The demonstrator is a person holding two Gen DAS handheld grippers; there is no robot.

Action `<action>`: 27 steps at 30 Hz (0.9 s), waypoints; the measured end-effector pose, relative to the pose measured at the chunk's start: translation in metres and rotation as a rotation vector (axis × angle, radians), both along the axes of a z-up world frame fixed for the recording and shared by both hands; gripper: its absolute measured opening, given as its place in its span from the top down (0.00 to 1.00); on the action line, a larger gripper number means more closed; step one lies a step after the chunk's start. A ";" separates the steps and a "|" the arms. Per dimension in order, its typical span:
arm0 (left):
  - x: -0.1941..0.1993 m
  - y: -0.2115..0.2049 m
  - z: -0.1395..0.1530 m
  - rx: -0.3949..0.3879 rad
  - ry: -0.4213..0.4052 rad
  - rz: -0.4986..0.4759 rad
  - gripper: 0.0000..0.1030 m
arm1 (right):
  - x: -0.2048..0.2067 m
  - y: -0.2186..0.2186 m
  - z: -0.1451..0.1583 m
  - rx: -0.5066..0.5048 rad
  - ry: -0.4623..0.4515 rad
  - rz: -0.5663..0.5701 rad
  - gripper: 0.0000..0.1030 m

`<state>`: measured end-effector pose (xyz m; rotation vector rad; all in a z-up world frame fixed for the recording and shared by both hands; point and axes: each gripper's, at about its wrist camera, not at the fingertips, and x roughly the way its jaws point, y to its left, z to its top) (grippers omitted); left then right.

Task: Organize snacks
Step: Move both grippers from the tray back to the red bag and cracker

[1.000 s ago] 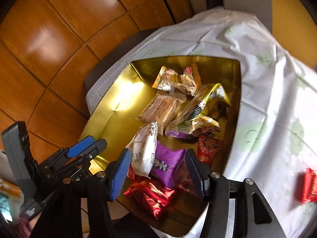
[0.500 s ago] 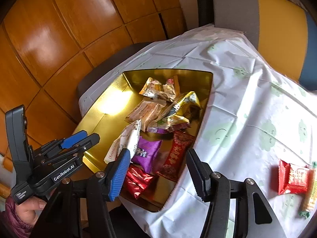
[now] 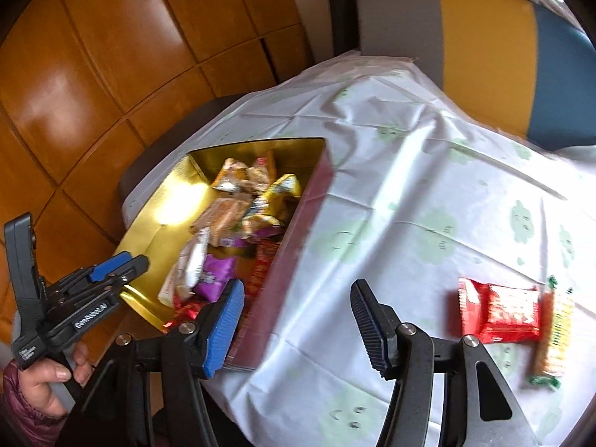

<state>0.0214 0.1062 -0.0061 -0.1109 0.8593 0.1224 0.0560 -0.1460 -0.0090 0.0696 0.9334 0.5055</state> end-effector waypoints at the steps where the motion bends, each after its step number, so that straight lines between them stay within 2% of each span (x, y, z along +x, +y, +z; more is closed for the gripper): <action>1: 0.000 -0.002 0.001 0.002 -0.001 -0.004 0.62 | 0.000 -0.005 0.000 -0.002 0.000 -0.010 0.41; 21: 0.003 -0.037 0.007 0.036 0.003 -0.096 0.62 | 0.001 -0.145 0.001 -0.118 -0.005 -0.271 0.37; 27: 0.003 -0.050 0.011 0.054 -0.003 -0.135 0.62 | 0.008 -0.187 0.000 -0.152 0.001 -0.346 0.32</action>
